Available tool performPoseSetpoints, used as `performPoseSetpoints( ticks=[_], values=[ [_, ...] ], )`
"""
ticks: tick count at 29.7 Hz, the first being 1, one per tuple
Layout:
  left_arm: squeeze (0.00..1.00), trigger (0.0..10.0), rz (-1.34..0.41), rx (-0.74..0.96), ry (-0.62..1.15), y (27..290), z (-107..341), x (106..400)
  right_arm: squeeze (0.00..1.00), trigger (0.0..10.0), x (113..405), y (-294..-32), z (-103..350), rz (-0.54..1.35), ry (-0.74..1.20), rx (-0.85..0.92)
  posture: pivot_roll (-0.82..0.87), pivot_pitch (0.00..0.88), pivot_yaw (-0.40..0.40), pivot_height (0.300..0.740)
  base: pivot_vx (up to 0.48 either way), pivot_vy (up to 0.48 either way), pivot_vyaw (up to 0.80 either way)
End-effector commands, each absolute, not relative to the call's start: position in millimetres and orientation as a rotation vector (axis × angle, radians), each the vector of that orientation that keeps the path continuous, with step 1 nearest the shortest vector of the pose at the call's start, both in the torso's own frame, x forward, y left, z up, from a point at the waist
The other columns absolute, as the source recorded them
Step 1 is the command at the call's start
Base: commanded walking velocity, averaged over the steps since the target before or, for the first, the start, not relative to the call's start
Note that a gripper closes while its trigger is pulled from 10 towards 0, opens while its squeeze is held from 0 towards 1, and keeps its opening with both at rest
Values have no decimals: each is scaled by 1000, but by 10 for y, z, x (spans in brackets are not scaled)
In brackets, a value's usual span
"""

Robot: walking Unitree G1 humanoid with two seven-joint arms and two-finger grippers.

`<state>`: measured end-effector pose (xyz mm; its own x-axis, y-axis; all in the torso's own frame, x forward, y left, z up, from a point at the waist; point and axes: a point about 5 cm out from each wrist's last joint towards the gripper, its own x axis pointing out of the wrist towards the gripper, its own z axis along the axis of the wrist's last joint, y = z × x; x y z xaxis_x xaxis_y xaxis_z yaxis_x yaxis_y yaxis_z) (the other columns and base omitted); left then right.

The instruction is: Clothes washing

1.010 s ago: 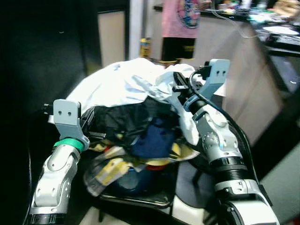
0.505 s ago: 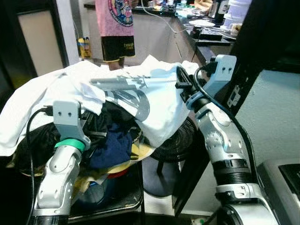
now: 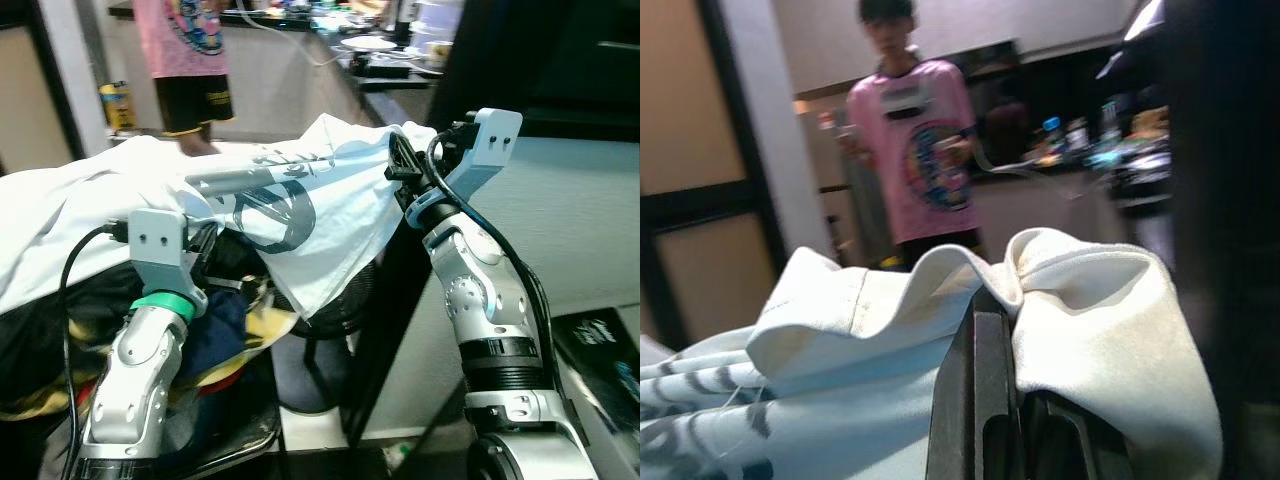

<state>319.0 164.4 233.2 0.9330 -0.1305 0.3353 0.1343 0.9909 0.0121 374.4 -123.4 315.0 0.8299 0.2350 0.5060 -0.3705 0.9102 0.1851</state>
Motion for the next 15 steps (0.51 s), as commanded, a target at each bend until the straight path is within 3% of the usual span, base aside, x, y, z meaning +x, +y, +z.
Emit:
performPoseSetpoints(
  ticks=[1,8,15],
  values=[
    [0,10000,-141,-12,-317,1636,2284,3207,0,10000,3723,-1417,3185,256,-529,301,10,18,-29,740,0,0,-800],
    [0,10000,-137,4,-337,1600,2352,3237,0,10000,3702,-1812,3571,119,-713,336,8,13,-30,740,0,0,-800],
    [0,10000,-126,-15,-365,1633,2399,3231,0,10000,3651,-1974,3715,82,-780,356,9,0,-36,740,0,0,-800]
  ],
)
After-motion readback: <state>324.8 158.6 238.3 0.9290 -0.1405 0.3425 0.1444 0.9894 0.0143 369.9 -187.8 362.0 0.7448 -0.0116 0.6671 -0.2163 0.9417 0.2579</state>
